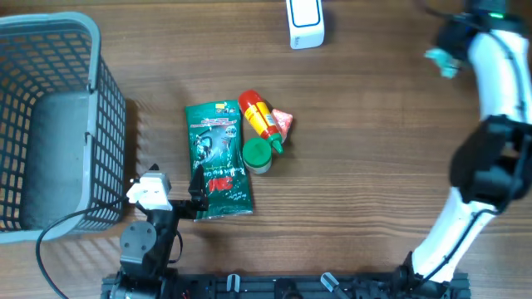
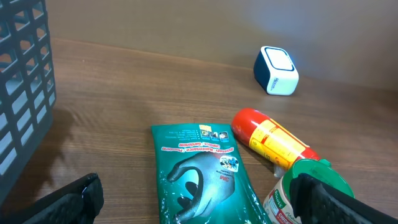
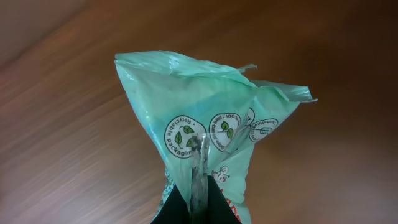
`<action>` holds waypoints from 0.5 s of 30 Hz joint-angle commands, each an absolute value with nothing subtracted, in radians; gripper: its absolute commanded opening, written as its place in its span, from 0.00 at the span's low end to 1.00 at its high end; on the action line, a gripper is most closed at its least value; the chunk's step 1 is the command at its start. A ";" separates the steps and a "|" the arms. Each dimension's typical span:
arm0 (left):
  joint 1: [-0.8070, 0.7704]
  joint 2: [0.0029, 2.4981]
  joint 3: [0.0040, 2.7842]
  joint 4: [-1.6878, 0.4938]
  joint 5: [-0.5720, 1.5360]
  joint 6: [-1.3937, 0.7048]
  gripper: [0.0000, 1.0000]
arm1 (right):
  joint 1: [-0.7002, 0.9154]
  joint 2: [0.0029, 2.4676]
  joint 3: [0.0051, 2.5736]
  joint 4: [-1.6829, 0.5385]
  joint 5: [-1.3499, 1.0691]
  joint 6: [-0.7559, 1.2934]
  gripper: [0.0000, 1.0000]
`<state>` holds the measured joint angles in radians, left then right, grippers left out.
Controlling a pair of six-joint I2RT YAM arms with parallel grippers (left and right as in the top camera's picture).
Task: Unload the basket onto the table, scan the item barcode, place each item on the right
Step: 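Carry the mint wipes pack right and drop it at the table edge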
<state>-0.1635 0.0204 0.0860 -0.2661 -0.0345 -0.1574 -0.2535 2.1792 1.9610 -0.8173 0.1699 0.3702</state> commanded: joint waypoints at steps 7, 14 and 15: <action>-0.160 0.016 0.082 -0.265 -0.026 -0.138 1.00 | -0.632 2.197 1.753 -0.762 0.265 0.366 0.06; -0.160 0.016 0.082 -0.265 -0.026 -0.138 1.00 | -0.736 2.172 1.838 -0.883 0.101 0.366 1.00; -0.160 0.016 0.082 -0.265 -0.027 -0.138 1.00 | -0.740 2.160 1.869 -0.915 0.055 0.366 1.00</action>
